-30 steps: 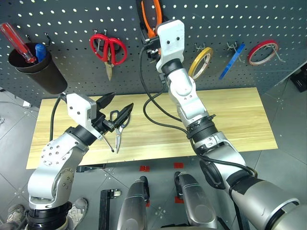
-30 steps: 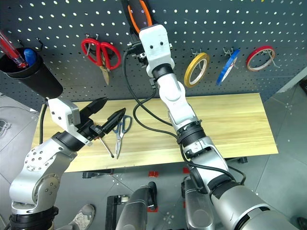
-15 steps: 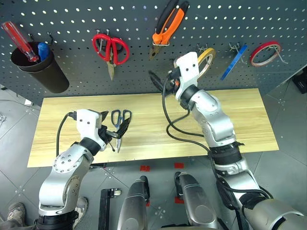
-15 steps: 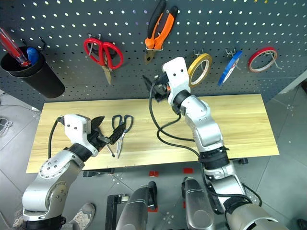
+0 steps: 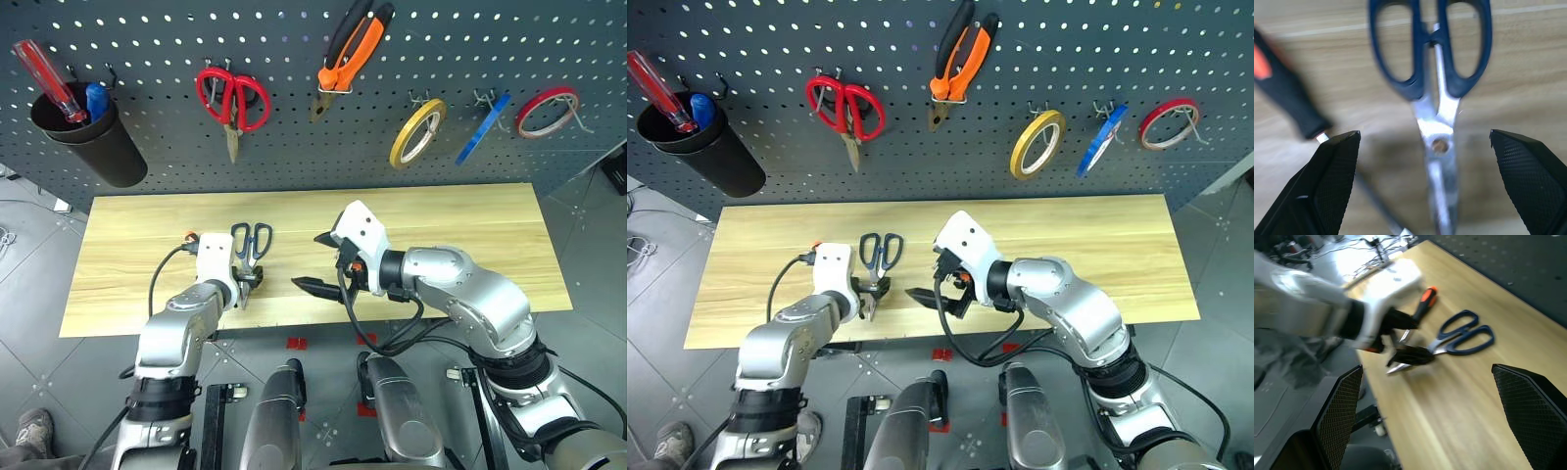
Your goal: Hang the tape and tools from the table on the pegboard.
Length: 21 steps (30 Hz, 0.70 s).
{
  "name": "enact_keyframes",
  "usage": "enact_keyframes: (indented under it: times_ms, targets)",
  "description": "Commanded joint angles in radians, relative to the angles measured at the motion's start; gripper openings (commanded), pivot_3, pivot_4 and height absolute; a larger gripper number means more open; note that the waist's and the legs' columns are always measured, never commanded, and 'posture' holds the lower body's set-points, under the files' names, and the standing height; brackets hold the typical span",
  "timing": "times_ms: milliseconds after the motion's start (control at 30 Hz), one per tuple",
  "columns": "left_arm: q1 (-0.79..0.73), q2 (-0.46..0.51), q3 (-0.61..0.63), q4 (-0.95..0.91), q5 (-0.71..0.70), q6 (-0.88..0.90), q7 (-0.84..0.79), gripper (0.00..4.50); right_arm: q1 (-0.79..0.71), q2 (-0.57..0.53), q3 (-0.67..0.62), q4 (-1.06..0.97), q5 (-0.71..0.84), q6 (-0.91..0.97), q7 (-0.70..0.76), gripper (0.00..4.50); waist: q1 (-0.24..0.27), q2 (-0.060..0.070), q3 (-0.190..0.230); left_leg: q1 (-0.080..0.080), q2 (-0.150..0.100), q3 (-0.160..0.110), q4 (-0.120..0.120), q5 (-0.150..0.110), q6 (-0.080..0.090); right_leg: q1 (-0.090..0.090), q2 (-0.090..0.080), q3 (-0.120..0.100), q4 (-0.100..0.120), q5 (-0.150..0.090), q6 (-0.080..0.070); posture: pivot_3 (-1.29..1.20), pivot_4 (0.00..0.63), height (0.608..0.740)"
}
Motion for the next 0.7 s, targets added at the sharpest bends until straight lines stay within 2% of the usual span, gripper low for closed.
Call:
enact_keyframes:
  times_ms: [33, 67, 167, 500, 600, 700]
  targets:
    - [-0.019, -0.012, -0.003, 0.053, 0.015, 0.006, -0.008, 4.46, 0.003, 0.004, 0.002, -0.048, 0.017, 0.010, -0.010, 4.50, -0.002, 0.000, 0.000, 0.000, 0.000, 0.000, 0.000, 0.000, 0.000, 0.000, 0.000, 0.000, 0.000, 0.000, 0.000, -0.27, 0.403, 0.740]
    - [-0.024, -0.018, -0.002, 0.071, 0.017, 0.016, -0.006, 4.46, 0.000, 0.001, -0.002, -0.042, 0.015, 0.009, -0.013, 4.50, -0.002, 0.000, 0.000, 0.000, 0.000, 0.000, 0.000, 0.000, 0.000, 0.000, 0.000, 0.000, 0.000, 0.000, 0.000, -0.27, 0.403, 0.740]
    - [-0.035, -0.030, 0.006, 0.112, 0.018, 0.025, -0.004, 3.86, -0.016, -0.002, -0.015, -0.020, 0.012, 0.007, -0.021, 4.50, -0.001, 0.000, 0.000, 0.000, 0.000, -0.001, 0.000, 0.000, 0.000, 0.000, 0.000, 0.000, 0.000, 0.000, 0.000, -0.27, 0.400, 0.740]
    - [-0.041, 0.007, -0.005, 0.171, 0.032, -0.006, -0.087, 0.80, -0.043, -0.014, -0.049, 0.007, 0.023, 0.032, -0.034, 4.50, 0.000, 0.000, -0.001, 0.001, 0.000, -0.001, 0.001, 0.000, 0.000, 0.001, 0.000, -0.001, 0.000, 0.000, 0.000, -0.29, 0.383, 0.740]
    - [-0.012, 0.012, -0.004, 0.148, 0.031, -0.043, -0.121, 0.64, -0.038, -0.018, -0.064, 0.012, 0.018, 0.033, -0.045, 4.50, 0.000, 0.000, -0.001, 0.001, 0.000, -0.001, 0.001, 0.000, 0.000, 0.002, -0.001, -0.001, 0.000, 0.000, 0.000, -0.30, 0.375, 0.740]
    - [0.045, 0.055, -0.004, 0.059, 0.014, -0.078, -0.195, 0.63, -0.008, -0.060, -0.071, -0.022, -0.010, -0.059, -0.028, 4.50, -0.001, 0.000, -0.001, 0.001, 0.000, -0.001, 0.001, 0.000, 0.000, 0.002, -0.001, 0.000, 0.000, 0.000, 0.000, -0.30, 0.369, 0.740]
